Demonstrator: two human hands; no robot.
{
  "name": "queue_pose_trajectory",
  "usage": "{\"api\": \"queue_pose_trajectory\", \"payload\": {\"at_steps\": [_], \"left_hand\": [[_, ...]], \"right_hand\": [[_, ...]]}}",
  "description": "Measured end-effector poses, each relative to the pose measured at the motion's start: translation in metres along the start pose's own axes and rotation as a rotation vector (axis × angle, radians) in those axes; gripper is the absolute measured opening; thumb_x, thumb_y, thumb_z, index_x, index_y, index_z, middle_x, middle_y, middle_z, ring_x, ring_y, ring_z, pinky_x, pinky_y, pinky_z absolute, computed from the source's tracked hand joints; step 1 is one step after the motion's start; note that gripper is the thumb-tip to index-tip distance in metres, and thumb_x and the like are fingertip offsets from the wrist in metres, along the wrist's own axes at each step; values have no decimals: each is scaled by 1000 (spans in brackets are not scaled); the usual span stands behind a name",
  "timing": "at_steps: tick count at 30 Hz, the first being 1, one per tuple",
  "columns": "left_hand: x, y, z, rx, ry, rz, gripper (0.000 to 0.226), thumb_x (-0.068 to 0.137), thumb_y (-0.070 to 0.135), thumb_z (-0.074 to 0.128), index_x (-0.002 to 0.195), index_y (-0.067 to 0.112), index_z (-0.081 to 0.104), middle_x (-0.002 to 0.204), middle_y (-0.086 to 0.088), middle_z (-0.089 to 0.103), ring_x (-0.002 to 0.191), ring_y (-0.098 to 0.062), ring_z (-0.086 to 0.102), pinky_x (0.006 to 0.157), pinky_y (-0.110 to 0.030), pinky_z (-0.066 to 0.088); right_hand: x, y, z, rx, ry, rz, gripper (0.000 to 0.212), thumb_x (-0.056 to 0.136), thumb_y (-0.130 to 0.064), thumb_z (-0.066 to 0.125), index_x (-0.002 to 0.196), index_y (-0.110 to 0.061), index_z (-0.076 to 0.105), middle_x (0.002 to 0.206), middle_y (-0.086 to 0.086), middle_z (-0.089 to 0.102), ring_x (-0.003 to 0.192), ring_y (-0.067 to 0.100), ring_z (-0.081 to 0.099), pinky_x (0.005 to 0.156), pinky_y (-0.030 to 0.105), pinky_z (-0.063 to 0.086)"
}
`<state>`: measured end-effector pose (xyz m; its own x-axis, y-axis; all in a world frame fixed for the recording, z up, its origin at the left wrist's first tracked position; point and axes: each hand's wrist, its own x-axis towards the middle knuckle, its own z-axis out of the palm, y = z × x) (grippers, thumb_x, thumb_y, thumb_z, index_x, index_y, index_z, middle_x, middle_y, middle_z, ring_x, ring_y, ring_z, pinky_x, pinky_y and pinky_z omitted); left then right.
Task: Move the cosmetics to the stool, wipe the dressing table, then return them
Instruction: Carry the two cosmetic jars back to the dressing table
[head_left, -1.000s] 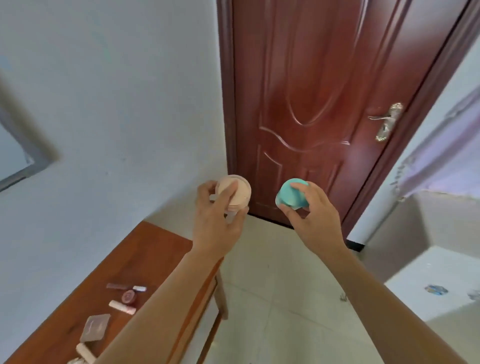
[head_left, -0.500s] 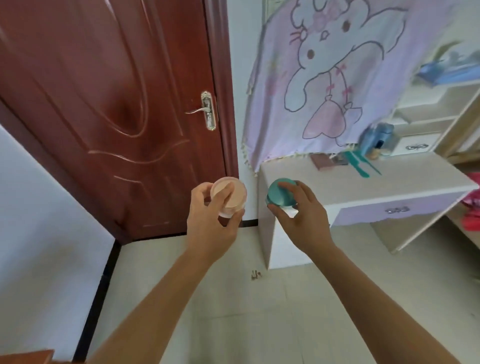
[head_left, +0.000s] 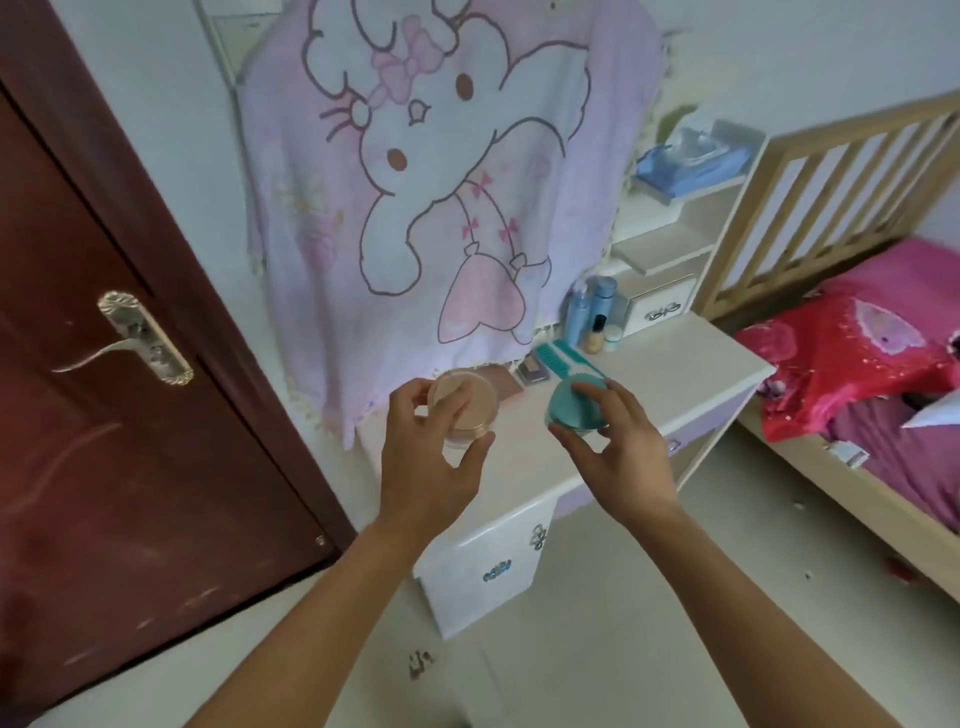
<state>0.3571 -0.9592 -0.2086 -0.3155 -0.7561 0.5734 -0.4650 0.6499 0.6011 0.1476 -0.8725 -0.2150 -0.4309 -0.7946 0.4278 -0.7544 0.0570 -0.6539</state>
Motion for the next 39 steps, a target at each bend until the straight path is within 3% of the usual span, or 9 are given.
{"api": "queue_pose_trajectory", "payload": {"at_steps": [5,9,16,21,24,29,32,36,39], "left_hand": [[79,16,88,-102,-57,102,52,78,30,76,124,16,59,124,-3,40,112,-22,50,86,-30,52],[113,35,164,-147,-123,132,51,78,26,79,124,13,61,123,-9,42,114,-24,48,86,-44,54],[159,70,306,-113,-162,47,52,78,32,75,126,19,59,127,-1,38,117,-25,48,86,-45,54],[190,90,365,-2,-131,-80,57,78,30,81,125,33,49,128,1,39,114,-19,46,89,-30,49],[206,93,385,51,-117,-164,55,76,26,81,122,28,52,126,-1,40,111,-16,45,91,-25,46],[211,70,405,77,-122,-308,66,72,27,83,128,19,49,121,2,41,103,2,34,85,5,26],[212,41,423,59,-135,-383,71,70,25,84,129,17,47,121,5,39,104,2,35,82,1,33],[206,6,454,42,-207,-525,77,68,30,84,131,15,42,123,3,37,108,-15,46,85,-29,50],[206,-16,481,3,-277,-560,72,66,31,83,125,19,43,119,7,36,105,-16,49,86,-36,53]], "right_hand": [[56,62,-35,-70,129,108,49,84,-38,77,127,-23,59,134,-3,56,106,19,61,78,42,59],[90,122,-60,-92,197,186,50,83,-37,78,126,-21,60,133,-1,56,105,22,62,83,42,58],[178,254,-96,-43,153,232,50,83,-38,78,127,-22,60,137,2,54,111,25,60,88,45,55],[237,316,-108,-28,42,142,50,83,-37,78,127,-22,60,132,-1,56,105,23,61,83,41,57],[275,343,-105,-7,-35,112,49,82,-34,79,126,-21,60,130,-1,57,106,23,60,81,44,57],[315,362,-72,24,-179,69,49,84,-36,77,127,-23,57,132,-1,57,112,20,58,86,43,56],[330,372,-42,5,-258,62,50,84,-36,77,128,-23,56,133,-1,56,113,18,56,88,39,55],[331,392,-9,-29,-331,125,52,82,-37,79,127,-26,55,130,-2,55,109,14,55,86,32,55],[330,412,13,-52,-382,180,55,80,-38,80,127,-28,53,130,-4,54,106,9,53,85,23,51]]}}
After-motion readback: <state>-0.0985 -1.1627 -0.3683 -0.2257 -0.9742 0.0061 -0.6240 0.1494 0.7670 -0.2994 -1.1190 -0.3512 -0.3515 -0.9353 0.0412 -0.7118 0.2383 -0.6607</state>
